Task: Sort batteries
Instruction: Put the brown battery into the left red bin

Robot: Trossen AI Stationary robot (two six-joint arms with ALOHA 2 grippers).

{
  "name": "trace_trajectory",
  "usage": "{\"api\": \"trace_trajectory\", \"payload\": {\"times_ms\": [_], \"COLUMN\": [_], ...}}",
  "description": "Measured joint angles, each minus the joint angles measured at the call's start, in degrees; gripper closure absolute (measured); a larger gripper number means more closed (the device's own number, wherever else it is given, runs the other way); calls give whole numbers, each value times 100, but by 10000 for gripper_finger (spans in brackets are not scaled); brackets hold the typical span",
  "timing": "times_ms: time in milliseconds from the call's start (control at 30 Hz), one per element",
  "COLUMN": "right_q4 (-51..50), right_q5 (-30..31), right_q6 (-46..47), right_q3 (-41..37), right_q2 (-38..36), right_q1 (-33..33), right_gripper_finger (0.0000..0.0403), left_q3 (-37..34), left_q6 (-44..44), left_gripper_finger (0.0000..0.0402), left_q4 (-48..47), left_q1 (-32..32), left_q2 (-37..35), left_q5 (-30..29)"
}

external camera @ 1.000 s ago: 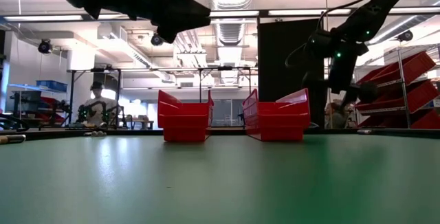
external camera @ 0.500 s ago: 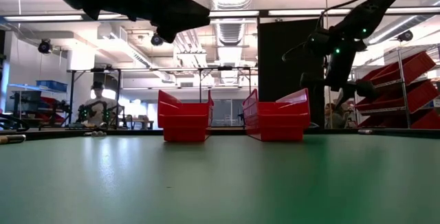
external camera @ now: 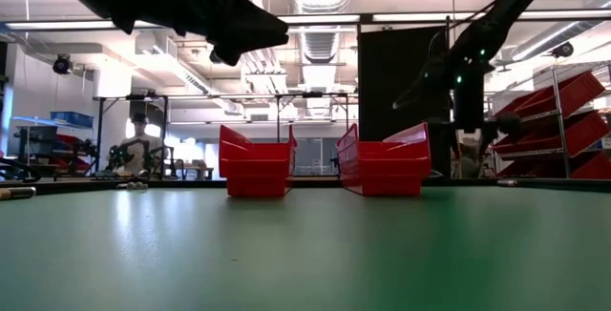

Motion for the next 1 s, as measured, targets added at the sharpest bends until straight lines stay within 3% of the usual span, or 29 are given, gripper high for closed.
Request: {"api": "trace_trajectory", "payload": {"times_ms": [100,300,500,1000], "right_q4": [111,24,-891,-690], "right_q5": [441,772,1110,1220], "right_q6": [779,2750,4116,4214], "right_q3": [10,-25,-27,-310], "right_q2": [261,556,587,646], "right_q1": [37,206,274,261], "right_gripper_finger": [225,224,225,186], "left_q3": [9,-35,-43,-98], "left_q6": [-7,-22,76,110], "left_gripper_finger": [276,276,276,276], "left_q4": [14,-5,-9,-182], "left_q1": [-2,-2,-2,-2], "left_q2": [0,0,0,0], "left_q5": [2,21,22,26]}}
